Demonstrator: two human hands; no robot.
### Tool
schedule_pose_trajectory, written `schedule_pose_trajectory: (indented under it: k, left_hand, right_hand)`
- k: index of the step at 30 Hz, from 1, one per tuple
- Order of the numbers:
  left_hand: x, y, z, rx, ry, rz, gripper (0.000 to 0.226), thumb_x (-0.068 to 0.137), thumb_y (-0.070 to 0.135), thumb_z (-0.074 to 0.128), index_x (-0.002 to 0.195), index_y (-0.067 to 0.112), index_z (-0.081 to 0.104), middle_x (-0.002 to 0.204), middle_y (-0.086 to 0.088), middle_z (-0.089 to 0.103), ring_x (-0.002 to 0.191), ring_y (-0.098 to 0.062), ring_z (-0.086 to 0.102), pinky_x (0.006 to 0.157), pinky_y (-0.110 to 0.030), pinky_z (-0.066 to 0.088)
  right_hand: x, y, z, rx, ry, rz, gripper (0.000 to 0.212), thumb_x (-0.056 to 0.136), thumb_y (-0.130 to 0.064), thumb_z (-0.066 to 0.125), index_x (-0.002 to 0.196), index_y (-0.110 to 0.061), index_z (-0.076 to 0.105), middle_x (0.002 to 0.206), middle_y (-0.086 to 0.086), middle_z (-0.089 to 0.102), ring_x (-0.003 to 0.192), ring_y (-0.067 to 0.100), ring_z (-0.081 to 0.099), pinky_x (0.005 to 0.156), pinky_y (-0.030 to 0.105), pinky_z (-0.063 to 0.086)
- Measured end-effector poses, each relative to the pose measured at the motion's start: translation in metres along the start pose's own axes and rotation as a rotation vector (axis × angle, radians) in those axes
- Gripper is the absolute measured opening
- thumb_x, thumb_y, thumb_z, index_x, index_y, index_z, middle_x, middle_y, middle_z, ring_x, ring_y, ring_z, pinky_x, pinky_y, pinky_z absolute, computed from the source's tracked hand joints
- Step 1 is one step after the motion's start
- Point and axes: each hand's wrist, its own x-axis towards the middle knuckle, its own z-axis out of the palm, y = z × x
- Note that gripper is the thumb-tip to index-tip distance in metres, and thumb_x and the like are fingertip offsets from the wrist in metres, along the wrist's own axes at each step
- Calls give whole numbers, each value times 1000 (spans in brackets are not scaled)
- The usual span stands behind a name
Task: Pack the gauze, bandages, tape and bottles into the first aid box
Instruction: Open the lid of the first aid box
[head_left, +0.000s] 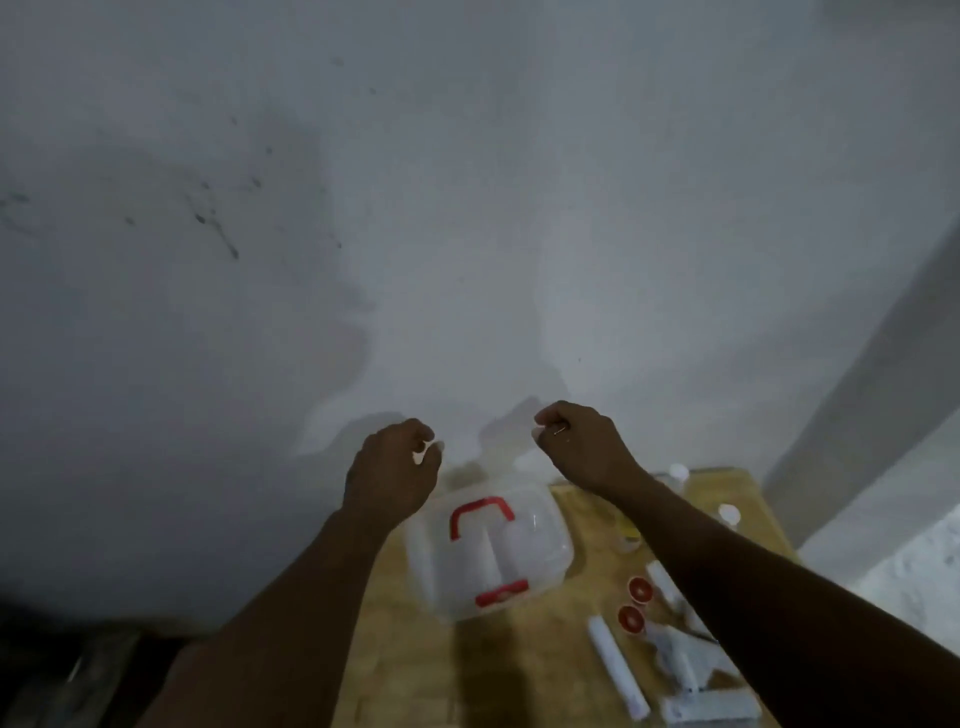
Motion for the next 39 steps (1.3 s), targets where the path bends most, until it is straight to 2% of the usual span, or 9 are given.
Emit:
schedule_pose_trajectory:
  k: [5, 9, 14, 17, 19, 21, 24, 29, 39]
  left_hand:
    - [-35, -65, 37, -98, 67, -127, 51, 85, 62, 60, 120, 26, 64, 113, 2, 66, 100, -20, 65, 88, -39, 55]
    - [-45, -84, 74, -225, 81, -149, 52, 87, 54, 66, 127, 23, 60, 119, 1, 64, 103, -22, 65, 90, -39, 56]
    - [-44, -101, 109, -388, 81, -160, 49, 84, 62, 59, 118, 26, 64, 116, 4, 68, 105, -20, 64, 86, -33, 52]
    - [-42, -106, 111, -395, 56, -129, 66, 83, 70, 55, 130, 24, 62, 131, 0, 65, 111, -20, 62, 93, -34, 49]
    - [-45, -104, 109, -424, 46, -151, 80, 78, 75, 53, 138, 22, 57, 141, -4, 59, 121, -25, 59, 103, -43, 49]
    - [-50, -99, 107, -472, 43, -186, 72, 87, 64, 56, 143, 18, 52, 145, -8, 55, 126, -31, 56, 104, -49, 48]
    - [-61, -90, 106, -523, -12, -244, 64, 96, 52, 53, 149, 18, 42, 152, -10, 46, 131, -35, 51, 105, -52, 48]
    - [-82, -86, 110, -500, -22, -239, 61, 101, 49, 45, 154, 21, 33, 161, -8, 33, 141, -34, 40, 112, -52, 40]
    - [-105, -85, 108, -504, -21, -253, 62, 100, 51, 45, 154, 23, 33, 161, -7, 34, 140, -35, 41, 110, -52, 43]
  right_hand:
    - [-9, 41, 62, -64, 28, -44, 36, 90, -39, 63, 121, -20, 63, 121, 3, 64, 115, 21, 58, 96, 28, 40]
    - [-14, 66, 89, -51, 29, -86, 43, 89, -46, 62, 126, -23, 60, 126, 1, 62, 117, 19, 57, 98, 30, 42]
    - [-14, 84, 104, 66, 118, -117, 37, 88, -45, 64, 121, -29, 60, 126, -2, 63, 116, 17, 57, 98, 33, 44]
    - [-17, 85, 106, 101, 150, -144, 37, 88, -41, 66, 122, -25, 63, 130, -3, 63, 122, 16, 55, 99, 30, 41]
    - [-23, 82, 105, 111, 155, -141, 40, 89, -41, 65, 125, -22, 63, 134, -2, 61, 126, 17, 53, 102, 31, 40]
    - [-31, 80, 103, 99, 148, -129, 43, 90, -42, 64, 127, -22, 62, 137, 0, 59, 128, 19, 52, 105, 34, 39]
    - [-46, 80, 102, 85, 138, -116, 47, 90, -45, 62, 130, -22, 60, 139, 2, 57, 127, 22, 52, 108, 41, 41]
    - [-71, 84, 103, 70, 159, -117, 49, 90, -48, 60, 132, -22, 58, 142, 3, 55, 129, 23, 51, 109, 45, 40]
    - [-93, 86, 107, 37, 177, -117, 50, 91, -50, 57, 134, -24, 56, 145, 4, 52, 132, 24, 49, 108, 44, 40]
